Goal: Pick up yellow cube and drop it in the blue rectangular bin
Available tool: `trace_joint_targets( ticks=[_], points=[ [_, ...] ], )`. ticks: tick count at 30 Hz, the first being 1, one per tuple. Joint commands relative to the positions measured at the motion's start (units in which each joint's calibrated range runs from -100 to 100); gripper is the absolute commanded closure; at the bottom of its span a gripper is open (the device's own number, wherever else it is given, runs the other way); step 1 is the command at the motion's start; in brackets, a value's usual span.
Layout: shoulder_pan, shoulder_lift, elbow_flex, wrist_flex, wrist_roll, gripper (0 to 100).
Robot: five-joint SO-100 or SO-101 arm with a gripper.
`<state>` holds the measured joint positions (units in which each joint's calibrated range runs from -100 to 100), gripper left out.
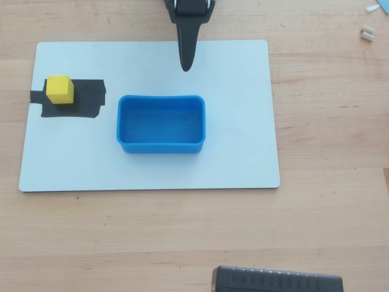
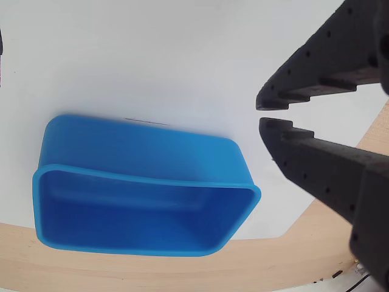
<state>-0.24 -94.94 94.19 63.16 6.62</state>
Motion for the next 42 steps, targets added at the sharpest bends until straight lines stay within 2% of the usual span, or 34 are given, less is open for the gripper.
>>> trace_joint_targets(
  ticks=[1, 21, 29, 36, 39, 42],
  points=[
    [-0.8, -1.3, 0.1, 0.3, 0.2, 100],
    [-0.3, -1.3, 0.1, 0.4, 0.0, 100],
    [1.3, -0.2, -0.5, 1.0, 1.8, 100],
    [4.2, 22.2, -18.0, 0.4, 3.2, 100],
    [8.8, 34.0, -26.6, 0.3, 4.9, 100],
    [12.9, 36.9, -31.0, 1.1, 7.8, 100]
  ],
)
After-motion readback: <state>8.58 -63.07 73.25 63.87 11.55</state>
